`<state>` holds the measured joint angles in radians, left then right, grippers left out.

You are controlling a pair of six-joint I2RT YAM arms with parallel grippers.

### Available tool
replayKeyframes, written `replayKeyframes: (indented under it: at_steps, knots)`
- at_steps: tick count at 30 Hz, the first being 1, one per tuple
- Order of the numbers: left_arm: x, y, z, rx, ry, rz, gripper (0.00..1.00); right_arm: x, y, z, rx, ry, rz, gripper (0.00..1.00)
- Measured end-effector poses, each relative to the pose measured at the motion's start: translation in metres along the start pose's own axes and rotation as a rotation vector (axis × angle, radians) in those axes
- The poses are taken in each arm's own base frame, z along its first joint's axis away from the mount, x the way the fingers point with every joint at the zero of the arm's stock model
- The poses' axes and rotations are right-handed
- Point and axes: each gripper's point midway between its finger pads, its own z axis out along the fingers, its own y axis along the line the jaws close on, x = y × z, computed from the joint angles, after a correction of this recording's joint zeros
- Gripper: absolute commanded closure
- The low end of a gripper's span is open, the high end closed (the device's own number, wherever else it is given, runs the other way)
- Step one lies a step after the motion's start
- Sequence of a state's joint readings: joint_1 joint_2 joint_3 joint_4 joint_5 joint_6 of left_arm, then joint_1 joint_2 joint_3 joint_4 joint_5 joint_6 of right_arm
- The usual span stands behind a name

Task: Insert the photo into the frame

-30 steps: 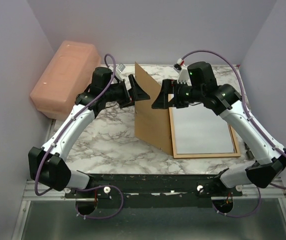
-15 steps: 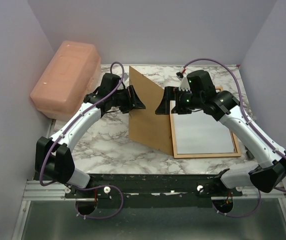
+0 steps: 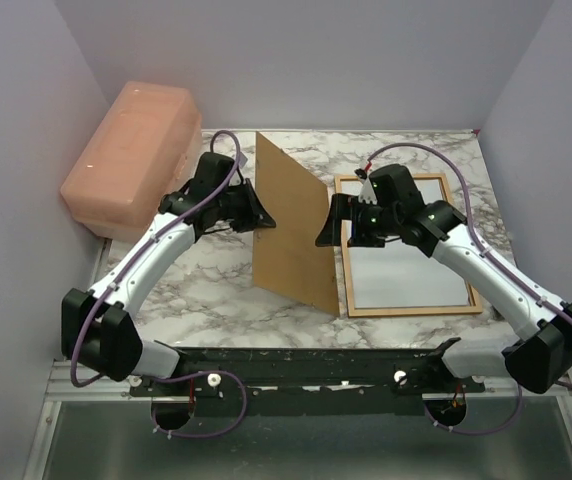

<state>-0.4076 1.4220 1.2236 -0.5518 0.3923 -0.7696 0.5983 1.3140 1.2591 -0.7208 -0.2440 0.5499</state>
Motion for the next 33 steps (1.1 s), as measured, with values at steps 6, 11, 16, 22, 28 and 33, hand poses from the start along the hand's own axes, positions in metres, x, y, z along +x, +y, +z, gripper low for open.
replayKeyframes:
  at_steps: [6, 11, 16, 22, 28, 33]
  knots:
    - [-0.001, 0.004, -0.042, -0.017, -0.097, 0.001, 1.00, 0.009, -0.018, 0.006, -0.004, -0.020, 0.054, 0.00]
    - [-0.007, -0.009, -0.092, 0.049, -0.240, 0.027, 1.00, 0.007, -0.036, 0.012, -0.051, -0.037, 0.123, 0.00]
    - [-0.007, -0.035, -0.133, 0.203, -0.326, 0.047, 1.00, 0.004, -0.056, 0.010, -0.133, -0.059, 0.200, 0.00]
    - [0.001, -0.063, -0.145, 0.370, -0.275, 0.085, 1.00, -0.018, -0.055, -0.011, -0.316, -0.120, 0.219, 0.00]
    - [0.017, -0.073, -0.140, 0.510, -0.201, 0.103, 1.00, -0.036, -0.047, -0.034, -0.447, -0.173, 0.176, 0.00]
    - [0.026, -0.076, -0.135, 0.616, -0.164, 0.085, 1.00, -0.043, -0.038, -0.048, -0.545, -0.181, 0.155, 0.08]
